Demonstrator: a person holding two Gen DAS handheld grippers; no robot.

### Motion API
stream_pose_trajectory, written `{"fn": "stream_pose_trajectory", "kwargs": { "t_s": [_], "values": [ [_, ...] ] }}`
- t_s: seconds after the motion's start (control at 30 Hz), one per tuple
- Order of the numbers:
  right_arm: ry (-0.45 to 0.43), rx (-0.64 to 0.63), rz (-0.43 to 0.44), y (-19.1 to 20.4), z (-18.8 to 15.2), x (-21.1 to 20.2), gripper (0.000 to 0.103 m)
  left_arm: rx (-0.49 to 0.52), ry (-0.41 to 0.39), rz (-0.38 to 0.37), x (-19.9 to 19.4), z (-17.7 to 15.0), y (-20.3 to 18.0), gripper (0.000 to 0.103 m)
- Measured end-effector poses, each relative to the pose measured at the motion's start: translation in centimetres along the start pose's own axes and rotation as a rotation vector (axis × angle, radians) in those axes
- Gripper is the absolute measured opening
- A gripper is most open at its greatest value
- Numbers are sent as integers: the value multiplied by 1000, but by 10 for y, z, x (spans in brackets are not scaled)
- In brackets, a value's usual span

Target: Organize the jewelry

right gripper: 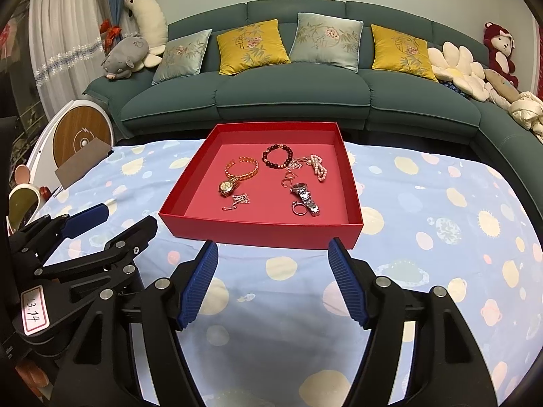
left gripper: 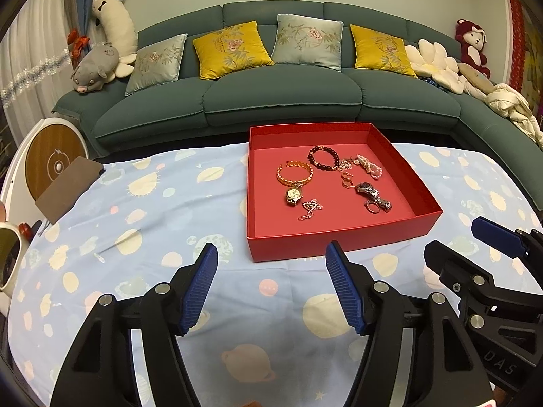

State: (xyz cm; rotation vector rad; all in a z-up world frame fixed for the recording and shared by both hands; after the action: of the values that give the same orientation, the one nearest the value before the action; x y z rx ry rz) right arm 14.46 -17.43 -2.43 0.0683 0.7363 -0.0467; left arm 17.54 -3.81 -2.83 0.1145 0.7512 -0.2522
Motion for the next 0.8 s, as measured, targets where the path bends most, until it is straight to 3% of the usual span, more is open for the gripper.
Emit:
{"fn": "stream_pose_trajectory", "kwargs": {
  "t_s": [0.8],
  "values": [
    [2,-1,-6,-1,-1,1,65,12,-10,15,-1,0,-2,64]
  ]
}}
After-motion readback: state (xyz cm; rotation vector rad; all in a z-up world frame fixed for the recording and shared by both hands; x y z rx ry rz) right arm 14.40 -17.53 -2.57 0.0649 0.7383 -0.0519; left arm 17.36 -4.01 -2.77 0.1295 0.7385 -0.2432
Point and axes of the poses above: each gripper's, at about its wrist camera, not at the fingertips, and x roughly the way its jaws point, y to its left, z to its top, the point moved 8 cm from there along x, roughly the way its jaws point, and after that the axes turned 4 degrees about -z, right-handed, at the moved point
